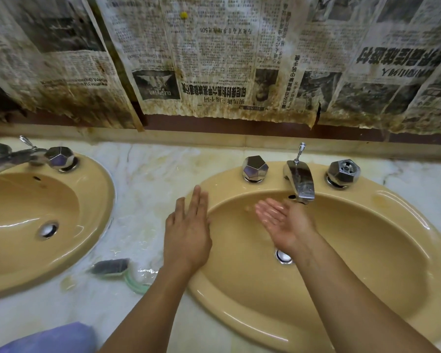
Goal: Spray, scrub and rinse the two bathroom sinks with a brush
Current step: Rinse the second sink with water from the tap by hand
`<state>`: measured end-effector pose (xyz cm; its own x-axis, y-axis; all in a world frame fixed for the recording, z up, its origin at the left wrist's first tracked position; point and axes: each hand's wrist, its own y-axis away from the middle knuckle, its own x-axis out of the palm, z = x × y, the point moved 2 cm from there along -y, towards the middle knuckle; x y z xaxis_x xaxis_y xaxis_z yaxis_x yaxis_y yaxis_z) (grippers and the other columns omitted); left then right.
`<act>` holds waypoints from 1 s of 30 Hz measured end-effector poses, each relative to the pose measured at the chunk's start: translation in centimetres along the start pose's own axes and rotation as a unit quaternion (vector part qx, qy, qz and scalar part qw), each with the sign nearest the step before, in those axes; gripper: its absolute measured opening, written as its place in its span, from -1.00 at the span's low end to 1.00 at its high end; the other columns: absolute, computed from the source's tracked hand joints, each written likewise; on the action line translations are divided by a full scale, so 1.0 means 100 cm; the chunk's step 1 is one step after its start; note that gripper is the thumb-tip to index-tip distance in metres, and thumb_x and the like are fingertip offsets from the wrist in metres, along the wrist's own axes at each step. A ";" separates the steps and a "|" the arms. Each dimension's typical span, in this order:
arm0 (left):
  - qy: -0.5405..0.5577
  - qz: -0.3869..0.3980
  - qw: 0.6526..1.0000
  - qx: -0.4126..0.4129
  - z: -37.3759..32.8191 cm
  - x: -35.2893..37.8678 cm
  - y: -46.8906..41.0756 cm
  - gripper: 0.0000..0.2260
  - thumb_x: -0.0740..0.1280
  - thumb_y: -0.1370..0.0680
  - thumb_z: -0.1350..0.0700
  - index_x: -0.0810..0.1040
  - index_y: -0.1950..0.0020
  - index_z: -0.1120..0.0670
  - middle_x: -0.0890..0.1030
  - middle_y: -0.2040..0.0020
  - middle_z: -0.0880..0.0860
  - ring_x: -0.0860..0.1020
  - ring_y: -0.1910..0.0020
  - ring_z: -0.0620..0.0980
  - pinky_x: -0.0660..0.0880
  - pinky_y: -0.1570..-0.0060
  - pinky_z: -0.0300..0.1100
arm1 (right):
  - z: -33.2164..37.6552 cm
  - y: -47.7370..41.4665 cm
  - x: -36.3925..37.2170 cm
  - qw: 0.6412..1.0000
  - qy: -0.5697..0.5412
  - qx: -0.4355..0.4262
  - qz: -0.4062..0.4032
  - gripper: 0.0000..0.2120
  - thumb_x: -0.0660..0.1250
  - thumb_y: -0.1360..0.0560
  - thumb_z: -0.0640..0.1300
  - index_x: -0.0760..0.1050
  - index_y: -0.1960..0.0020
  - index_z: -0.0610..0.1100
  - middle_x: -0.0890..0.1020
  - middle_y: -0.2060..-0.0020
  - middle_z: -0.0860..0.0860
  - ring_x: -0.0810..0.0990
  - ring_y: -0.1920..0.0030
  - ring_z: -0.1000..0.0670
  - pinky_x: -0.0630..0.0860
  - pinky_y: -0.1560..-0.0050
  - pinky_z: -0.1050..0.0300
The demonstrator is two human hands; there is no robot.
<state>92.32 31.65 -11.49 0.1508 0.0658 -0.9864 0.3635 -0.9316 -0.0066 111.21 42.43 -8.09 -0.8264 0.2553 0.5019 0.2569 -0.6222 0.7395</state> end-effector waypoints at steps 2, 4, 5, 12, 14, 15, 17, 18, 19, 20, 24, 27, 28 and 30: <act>0.029 -0.003 0.999 -0.032 0.001 0.000 0.017 -0.43 0.09 -0.69 0.10 0.00 -0.70 -0.03 -0.06 -0.69 -0.12 0.06 -0.62 0.15 0.31 -0.40 0.09 | 0.007 -0.001 -0.026 0.997 -0.074 0.009 -0.036 -0.67 0.11 -0.72 -0.14 0.50 -0.23 -0.37 0.64 -0.07 -0.28 0.65 -0.02 -0.20 0.58 0.07 -0.02; 0.062 -0.004 0.996 -0.062 0.000 0.000 0.029 -0.36 0.14 -0.65 0.19 0.01 -0.69 -0.05 -0.05 -0.69 -0.15 0.02 -0.63 0.12 0.29 -0.44 0.08 | 0.012 -0.002 -0.041 0.990 -0.126 0.008 -0.058 -0.68 0.10 -0.72 -0.15 0.46 -0.32 -0.32 0.64 0.00 -0.23 0.66 0.01 -0.17 0.59 0.09 -0.01; 0.072 0.000 0.995 -0.073 -0.001 0.000 0.033 -0.36 0.14 -0.64 0.21 0.00 -0.69 -0.06 -0.06 -0.68 -0.16 -0.01 -0.64 0.10 0.26 -0.47 0.07 | 0.013 -0.003 -0.044 0.989 -0.136 0.005 -0.059 -0.68 0.10 -0.72 -0.16 0.44 -0.35 -0.31 0.65 0.00 -0.22 0.66 0.01 -0.17 0.61 0.06 -0.01; 0.029 0.015 0.999 -0.019 0.012 -0.001 0.006 -0.40 0.05 -0.72 -0.12 -0.07 -0.70 0.00 -0.17 -0.69 -0.06 0.04 -0.65 0.12 0.18 -0.54 0.13 | -0.016 -0.001 0.037 0.992 -0.024 0.064 0.104 -0.62 0.07 -0.74 -0.13 0.46 -0.20 -0.45 0.60 -0.12 -0.38 0.53 -0.30 -0.33 0.46 -0.37 -0.15; 0.001 0.024 1.000 -0.001 0.017 0.000 -0.011 -0.35 -0.04 -0.68 -0.26 -0.09 -0.70 -0.03 -0.16 -0.69 -0.02 0.05 -0.65 0.13 0.18 -0.53 0.17 | -0.023 0.000 0.058 0.989 0.017 0.062 0.132 -0.61 0.07 -0.74 -0.12 0.46 -0.23 -0.45 0.60 -0.16 -0.38 0.58 -0.24 -0.31 0.55 -0.27 -0.12; -0.006 0.028 1.000 0.006 0.017 -0.001 -0.016 -0.33 -0.10 -0.64 -0.31 -0.10 -0.70 -0.07 -0.15 -0.70 -0.01 0.05 -0.66 0.13 0.17 -0.53 0.19 | -0.025 0.000 0.061 0.990 0.028 0.057 0.129 -0.61 0.07 -0.74 -0.11 0.46 -0.24 -0.44 0.60 -0.17 -0.38 0.61 -0.20 -0.30 0.57 -0.24 -0.11; -0.007 0.040 0.999 0.019 0.018 0.001 -0.021 -0.34 -0.18 -0.60 -0.36 -0.15 -0.68 -0.18 -0.14 -0.70 -0.03 0.00 -0.66 0.12 0.11 -0.54 0.20 | -0.025 0.001 0.048 0.994 0.029 0.044 0.096 -0.63 0.08 -0.74 -0.11 0.48 -0.21 -0.42 0.62 -0.13 -0.35 0.64 -0.12 -0.27 0.56 -0.24 -0.09; -0.001 0.042 0.999 0.023 0.019 0.001 -0.020 -0.35 -0.19 -0.59 -0.37 -0.16 -0.67 -0.23 -0.15 -0.70 -0.04 -0.02 -0.67 0.11 0.08 -0.55 0.20 | -0.024 0.001 0.033 0.997 0.014 0.040 0.070 -0.64 0.08 -0.73 -0.12 0.49 -0.20 -0.40 0.62 -0.09 -0.33 0.64 -0.08 -0.25 0.55 -0.22 -0.07; 0.006 0.043 0.999 0.024 0.019 0.000 -0.020 -0.35 -0.20 -0.58 -0.37 -0.16 -0.66 -0.25 -0.15 -0.70 -0.05 -0.04 -0.67 0.10 0.05 -0.56 0.20 | -0.022 0.000 0.016 0.998 -0.013 0.038 0.044 -0.64 0.07 -0.73 -0.13 0.49 -0.22 -0.39 0.63 -0.07 -0.30 0.64 -0.06 -0.23 0.55 -0.18 -0.06; 0.011 0.045 0.999 0.023 0.020 -0.002 -0.020 -0.36 -0.20 -0.58 -0.37 -0.16 -0.66 -0.26 -0.15 -0.70 -0.06 -0.06 -0.67 0.08 0.03 -0.56 0.19 | -0.018 -0.001 -0.002 0.998 -0.050 0.040 0.018 -0.64 0.07 -0.72 -0.14 0.49 -0.26 -0.39 0.63 -0.07 -0.28 0.64 -0.06 -0.22 0.56 -0.14 -0.05; 0.026 0.045 0.999 0.018 0.018 -0.006 -0.017 -0.35 -0.19 -0.58 -0.37 -0.12 -0.67 -0.23 -0.06 -0.70 -0.04 -0.04 -0.66 0.03 -0.01 -0.58 0.17 | 0.003 0.002 -0.050 0.986 -0.158 0.017 -0.042 -0.66 0.11 -0.72 -0.14 0.43 -0.36 -0.35 0.62 -0.09 -0.22 0.63 -0.10 -0.17 0.56 -0.12 0.00; 0.037 0.035 0.999 0.014 0.016 -0.008 -0.013 -0.33 -0.19 -0.58 -0.36 -0.03 -0.68 -0.20 0.01 -0.69 0.00 0.05 -0.65 0.04 0.02 -0.59 0.11 | 0.012 0.000 -0.043 0.986 -0.167 -0.002 -0.025 -0.69 0.11 -0.72 -0.17 0.46 -0.32 -0.33 0.65 -0.10 -0.22 0.65 -0.09 -0.18 0.59 -0.05 -0.02; 0.035 0.034 0.999 0.011 0.015 -0.009 -0.011 -0.34 -0.17 -0.59 -0.34 -0.02 -0.68 -0.18 0.01 -0.69 0.01 0.07 -0.64 0.05 0.04 -0.59 0.08 | 0.010 0.000 -0.031 0.988 -0.156 0.001 -0.008 -0.70 0.11 -0.72 -0.19 0.48 -0.27 -0.36 0.64 -0.14 -0.24 0.65 -0.11 -0.20 0.58 -0.12 -0.02; 0.031 0.032 0.999 0.005 0.014 -0.007 -0.007 -0.40 -0.08 -0.66 -0.27 -0.01 -0.69 -0.15 0.00 -0.69 0.04 0.09 -0.63 0.08 0.07 -0.58 0.06 | -0.001 0.004 0.000 0.992 -0.117 0.017 0.048 -0.68 0.09 -0.73 -0.18 0.49 -0.19 -0.41 0.60 -0.22 -0.30 0.58 -0.27 -0.26 0.51 -0.29 -0.06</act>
<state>90.67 31.75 -10.98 0.2291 0.0283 -0.9730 0.3420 -0.9382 0.0533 111.28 42.13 -7.82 -0.6603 0.3634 0.6572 0.3485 -0.6269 0.6968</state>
